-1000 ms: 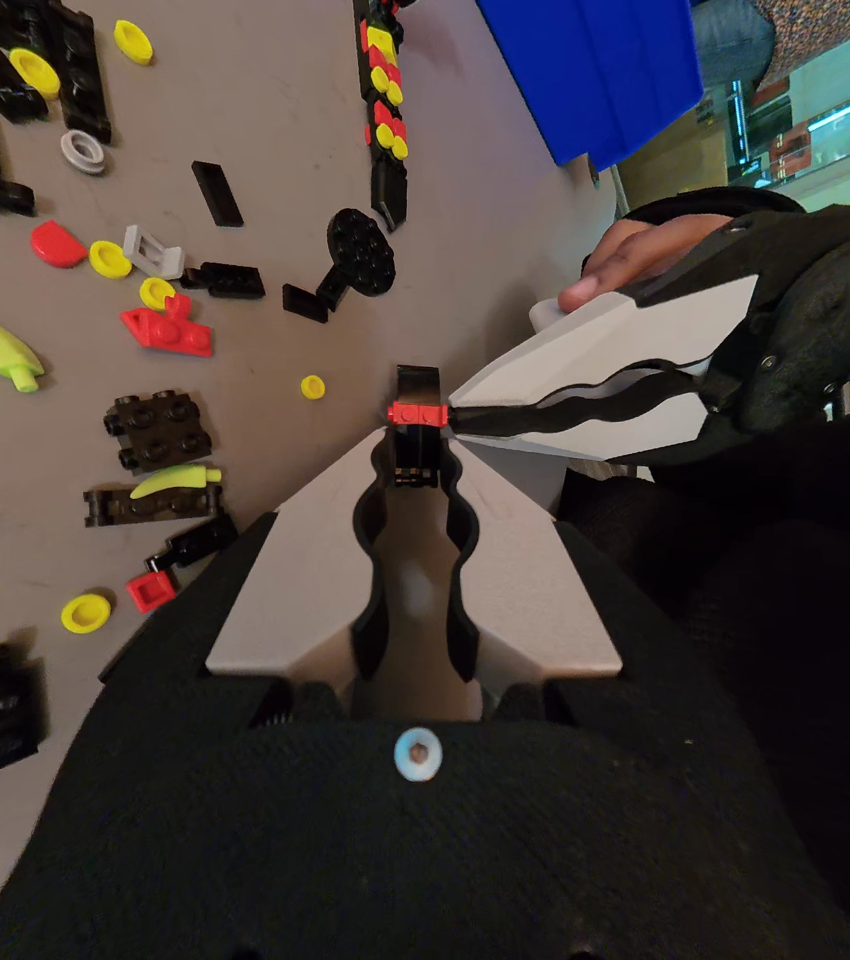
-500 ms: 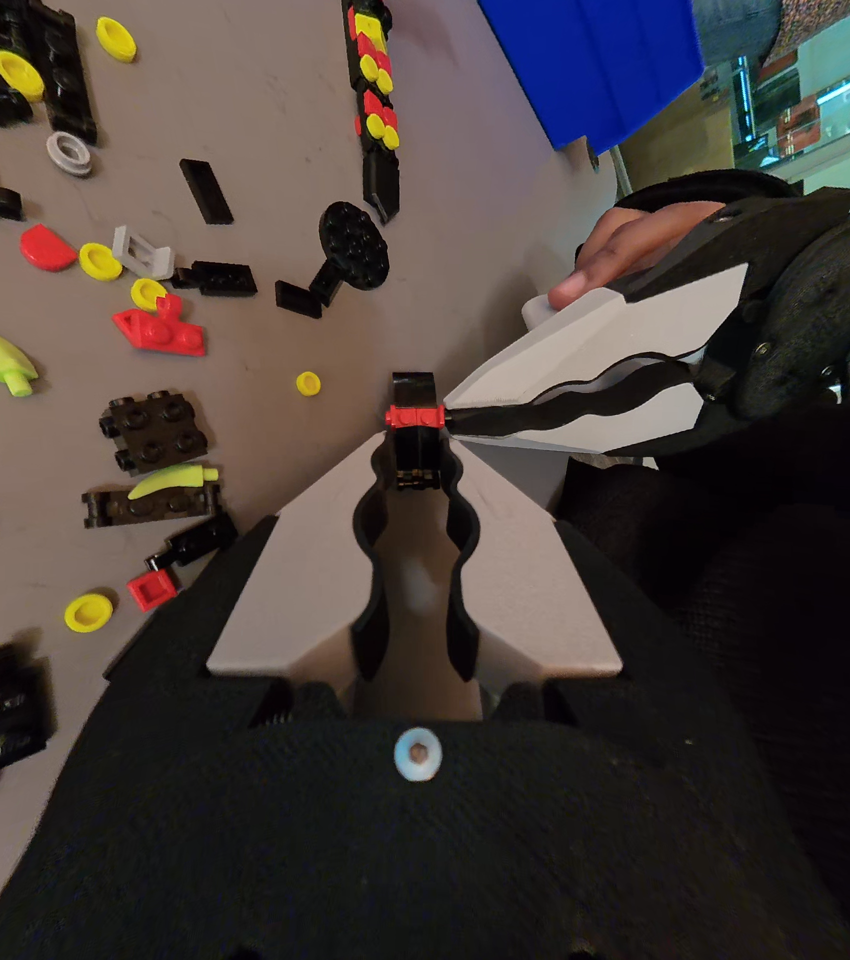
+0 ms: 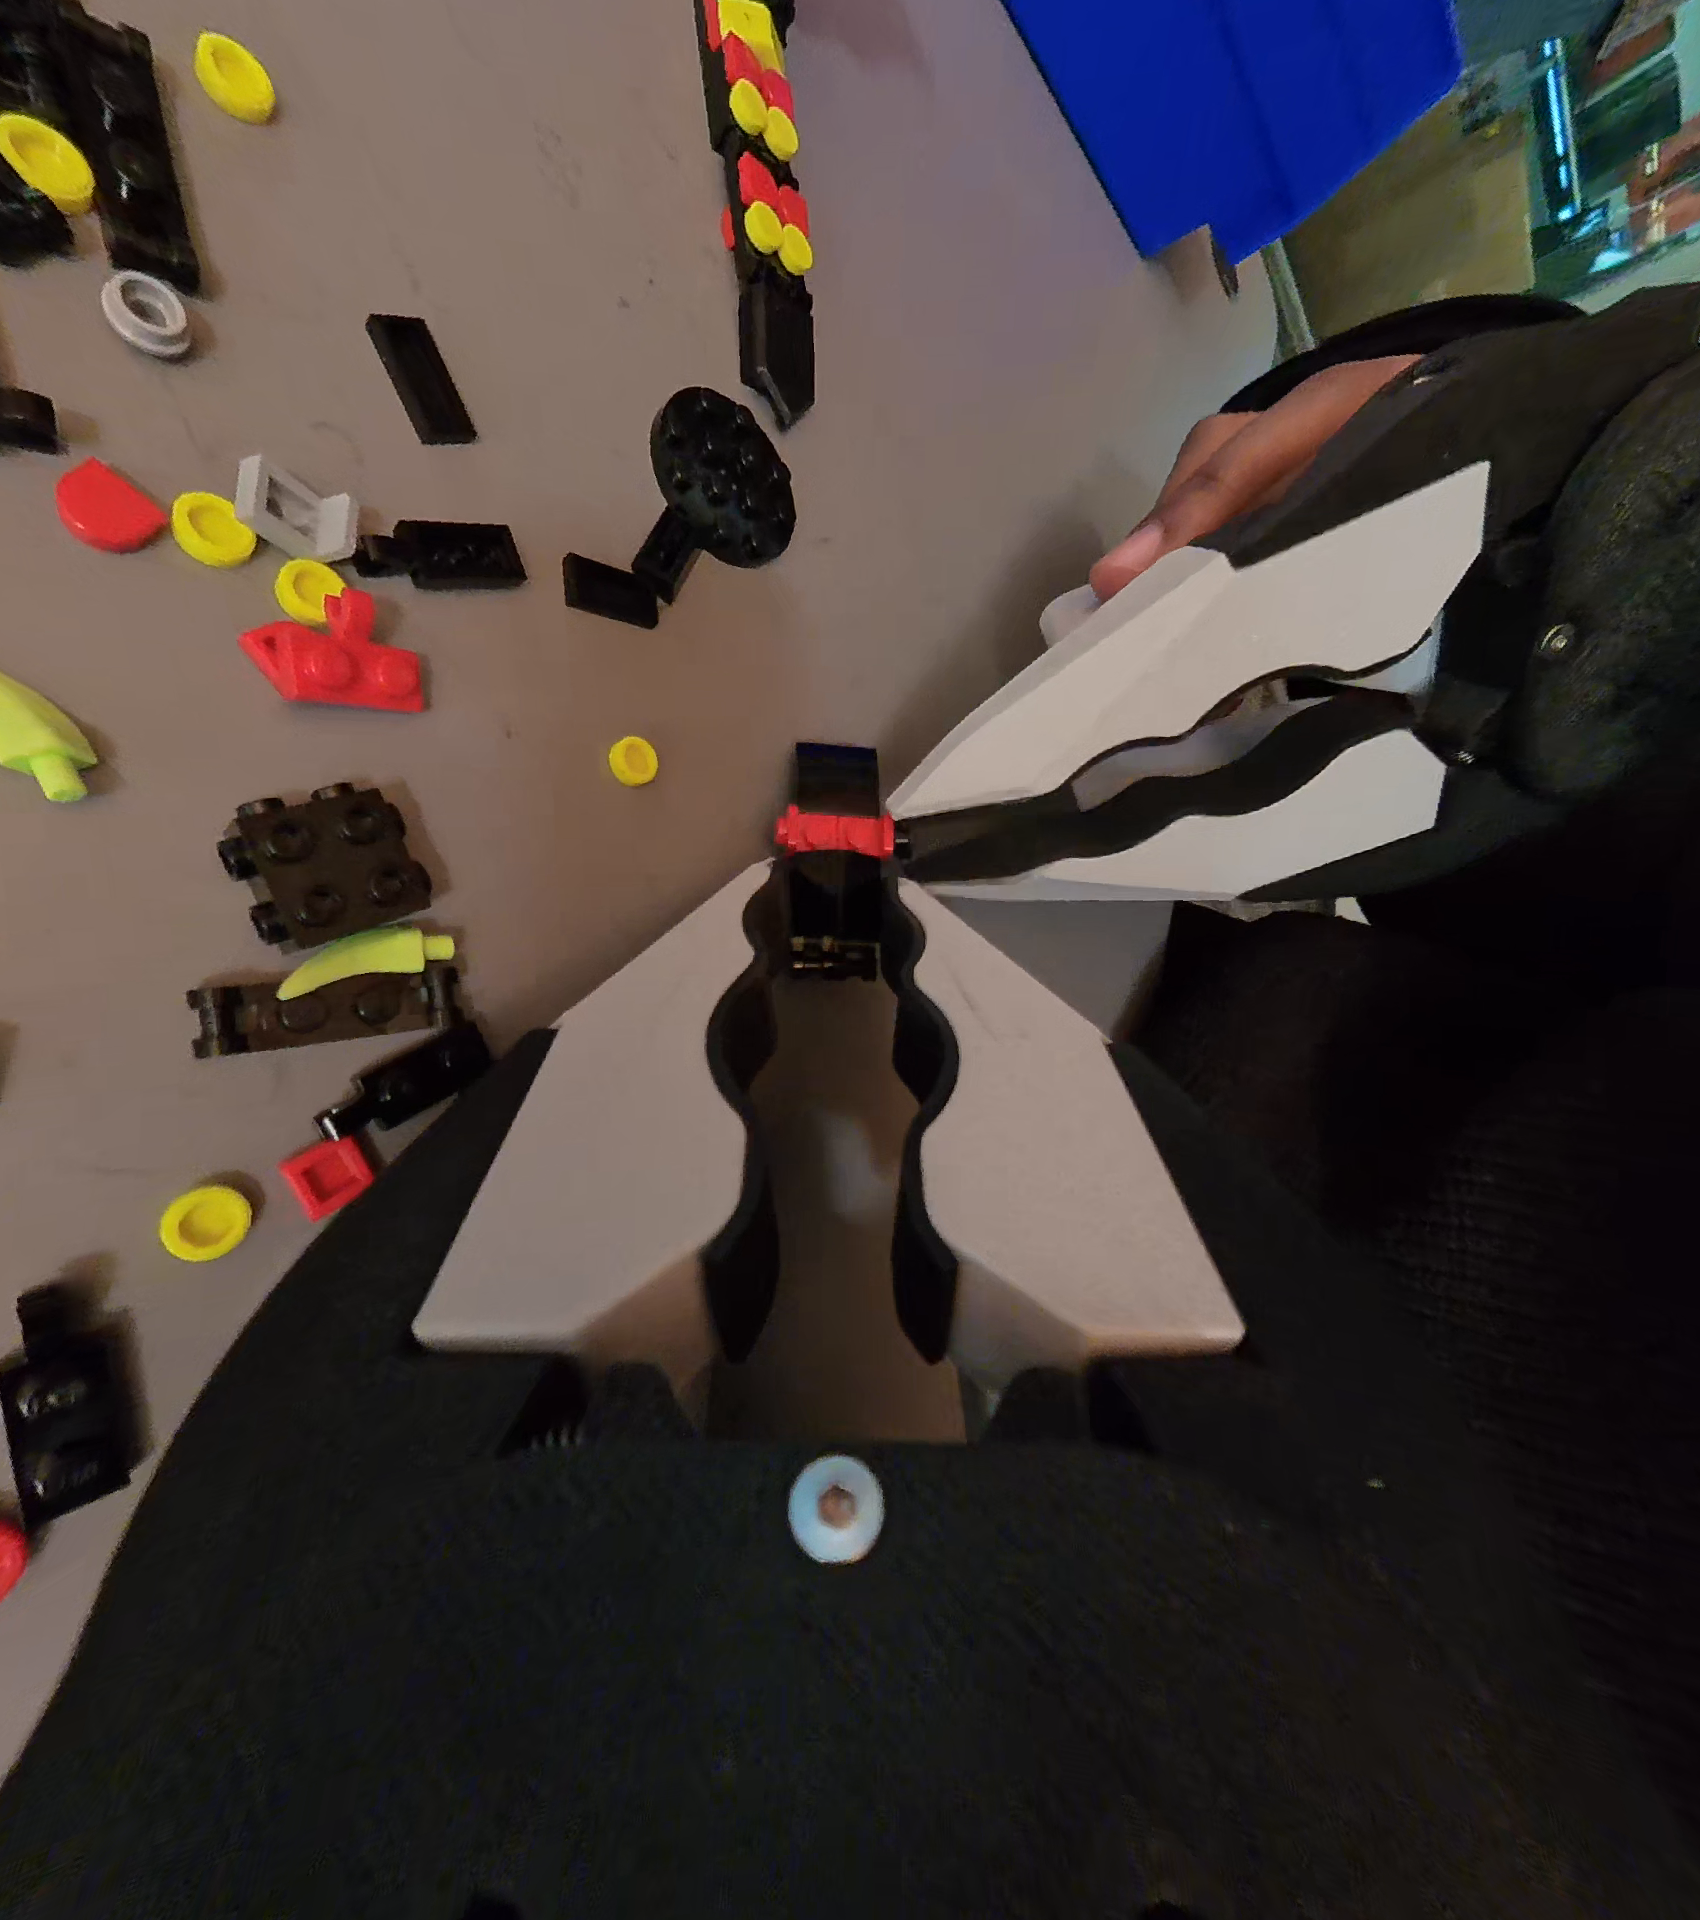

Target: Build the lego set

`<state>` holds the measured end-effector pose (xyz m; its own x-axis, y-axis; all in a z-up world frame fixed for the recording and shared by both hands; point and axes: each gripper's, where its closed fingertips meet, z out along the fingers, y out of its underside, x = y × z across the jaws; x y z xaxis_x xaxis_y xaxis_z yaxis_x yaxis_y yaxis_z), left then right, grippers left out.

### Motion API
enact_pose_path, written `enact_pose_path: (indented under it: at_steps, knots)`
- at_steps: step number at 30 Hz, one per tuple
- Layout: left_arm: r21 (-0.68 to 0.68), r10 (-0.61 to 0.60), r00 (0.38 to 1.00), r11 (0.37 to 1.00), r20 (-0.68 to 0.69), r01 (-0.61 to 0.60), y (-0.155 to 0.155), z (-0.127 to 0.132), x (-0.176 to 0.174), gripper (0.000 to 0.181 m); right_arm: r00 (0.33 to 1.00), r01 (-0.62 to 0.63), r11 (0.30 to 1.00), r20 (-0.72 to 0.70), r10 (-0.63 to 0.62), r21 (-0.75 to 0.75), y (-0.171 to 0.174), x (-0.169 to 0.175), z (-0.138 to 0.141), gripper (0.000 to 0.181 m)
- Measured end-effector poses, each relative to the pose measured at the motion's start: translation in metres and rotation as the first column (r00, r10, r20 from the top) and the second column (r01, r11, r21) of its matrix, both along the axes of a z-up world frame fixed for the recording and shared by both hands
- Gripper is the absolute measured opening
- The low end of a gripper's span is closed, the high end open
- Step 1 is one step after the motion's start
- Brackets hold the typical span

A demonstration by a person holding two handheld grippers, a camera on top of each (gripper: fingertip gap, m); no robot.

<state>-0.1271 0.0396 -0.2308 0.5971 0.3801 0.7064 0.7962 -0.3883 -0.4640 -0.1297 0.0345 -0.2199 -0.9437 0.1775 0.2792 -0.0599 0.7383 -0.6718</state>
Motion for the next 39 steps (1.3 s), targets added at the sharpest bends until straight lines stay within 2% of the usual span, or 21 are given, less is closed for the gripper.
enact_pose_path:
  at_steps: [4,6,9,12,14,17,31,39]
  knots:
    - [-0.008,-0.001,1.000,1.000,-0.028,0.001,-0.002,0.000,-0.003,0.015,1.000,0.001,1.000,0.026,-0.001,-0.020,0.000,0.001,0.003,0.020]
    - [-0.015,-0.042,0.996,0.999,-0.074,0.041,-0.003,0.000,0.000,0.015,0.999,0.003,0.999,0.053,0.000,-0.045,0.001,0.002,0.007,0.023]
    - [-0.034,-0.135,0.980,0.991,-0.149,0.131,-0.002,0.001,0.008,0.016,0.993,0.000,0.996,0.121,0.011,-0.089,0.007,0.005,0.012,0.019]
    - [-0.092,-0.240,0.938,0.970,-0.251,0.223,-0.001,-0.001,0.017,0.016,0.977,-0.027,0.990,0.205,0.056,-0.138,0.012,0.015,0.016,0.014]
    - [-0.085,-0.288,0.912,0.958,-0.293,0.275,0.003,0.002,0.025,0.015,0.965,-0.048,0.985,0.248,0.090,-0.169,0.013,0.022,0.018,0.012]
    - [-0.041,-0.311,0.900,0.948,-0.306,0.314,0.008,0.010,0.034,0.016,0.949,-0.074,0.981,0.289,0.123,-0.177,0.012,0.031,0.017,0.012]
    - [-0.042,-0.327,0.890,0.943,-0.318,0.331,0.009,0.011,0.037,0.015,0.934,-0.120,0.981,0.318,0.163,-0.149,0.009,0.043,0.010,0.005]
    - [-0.010,-0.325,0.915,0.943,-0.238,0.332,0.009,0.011,0.041,0.014,0.925,-0.140,0.980,0.335,0.179,-0.138,0.008,0.047,0.008,0.005]
